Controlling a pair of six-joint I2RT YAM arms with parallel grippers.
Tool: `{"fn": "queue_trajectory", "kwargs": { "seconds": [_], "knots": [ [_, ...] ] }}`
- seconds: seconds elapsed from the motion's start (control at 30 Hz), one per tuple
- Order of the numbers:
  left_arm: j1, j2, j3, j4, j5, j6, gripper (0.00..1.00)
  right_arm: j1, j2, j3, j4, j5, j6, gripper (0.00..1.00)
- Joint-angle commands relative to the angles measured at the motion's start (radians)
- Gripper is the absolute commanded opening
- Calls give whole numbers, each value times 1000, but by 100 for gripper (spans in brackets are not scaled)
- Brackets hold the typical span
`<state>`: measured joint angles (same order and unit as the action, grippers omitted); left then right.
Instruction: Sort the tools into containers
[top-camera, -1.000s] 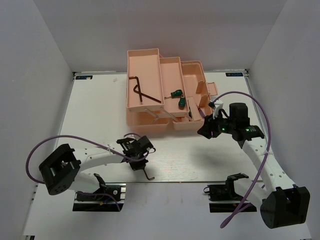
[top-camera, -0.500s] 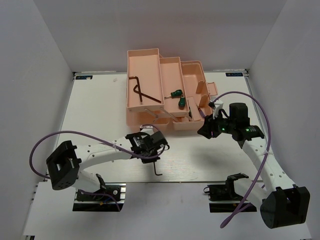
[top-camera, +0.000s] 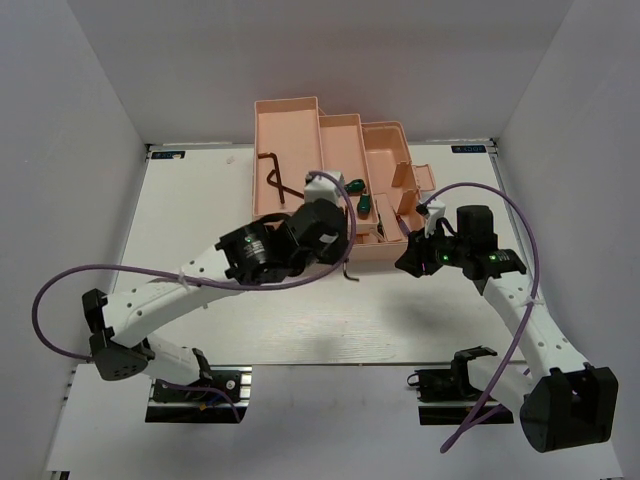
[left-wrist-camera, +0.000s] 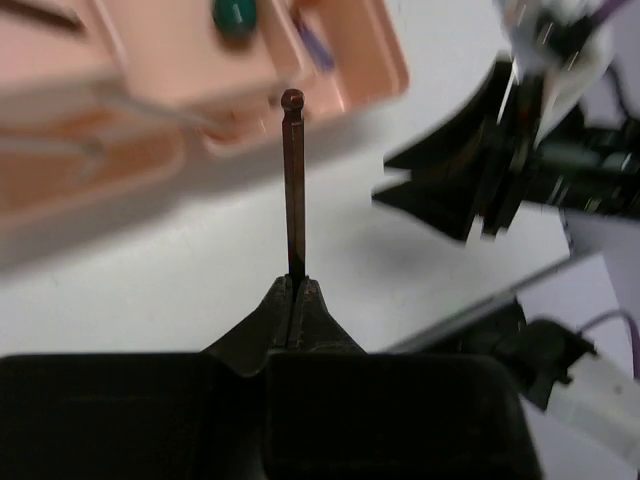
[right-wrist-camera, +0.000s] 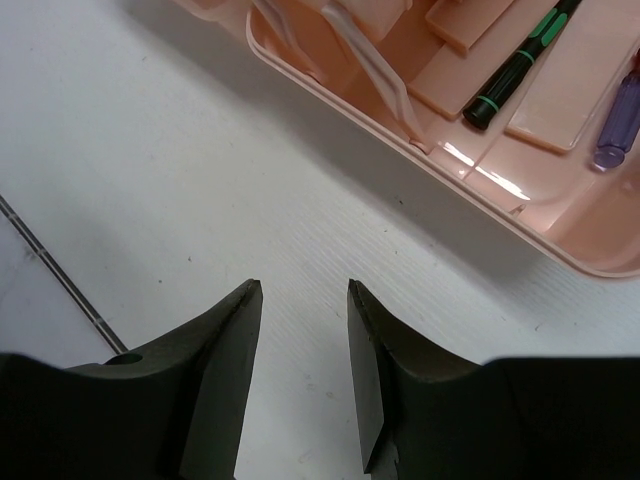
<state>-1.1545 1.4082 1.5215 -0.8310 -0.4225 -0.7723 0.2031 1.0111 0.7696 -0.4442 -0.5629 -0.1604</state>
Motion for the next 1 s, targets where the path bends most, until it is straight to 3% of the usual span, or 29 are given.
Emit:
{"fn": "queue_trajectory", "kwargs": {
  "seconds": [0.0, 0.33, 0.63, 0.7, 0.77, 0.83, 0.97],
  "knots": [
    [47, 8, 122, -42, -171, 155, 0, -2, 4, -13, 25, 6, 1, 46],
    [318, 93, 282, 158, -312, 407, 0, -4, 17, -15, 24, 3, -2, 45],
    [499, 328, 414, 242, -219, 498, 1, -2, 15, -13, 19, -12, -17, 45],
    [518, 360, 414, 242, -185, 486, 10, -4, 14, -13, 10, -58, -51, 52],
    [533, 370, 404, 242, -171, 476, 25, 4, 11, -15, 1, -89, -71, 62],
    [556, 370, 395, 242, -147, 466, 42, 9, 7, -16, -7, -146, -102, 66],
    [576, 359, 394, 224, -99, 455, 54, 39, 3, -3, 22, -227, -180, 66]
  ]
}}
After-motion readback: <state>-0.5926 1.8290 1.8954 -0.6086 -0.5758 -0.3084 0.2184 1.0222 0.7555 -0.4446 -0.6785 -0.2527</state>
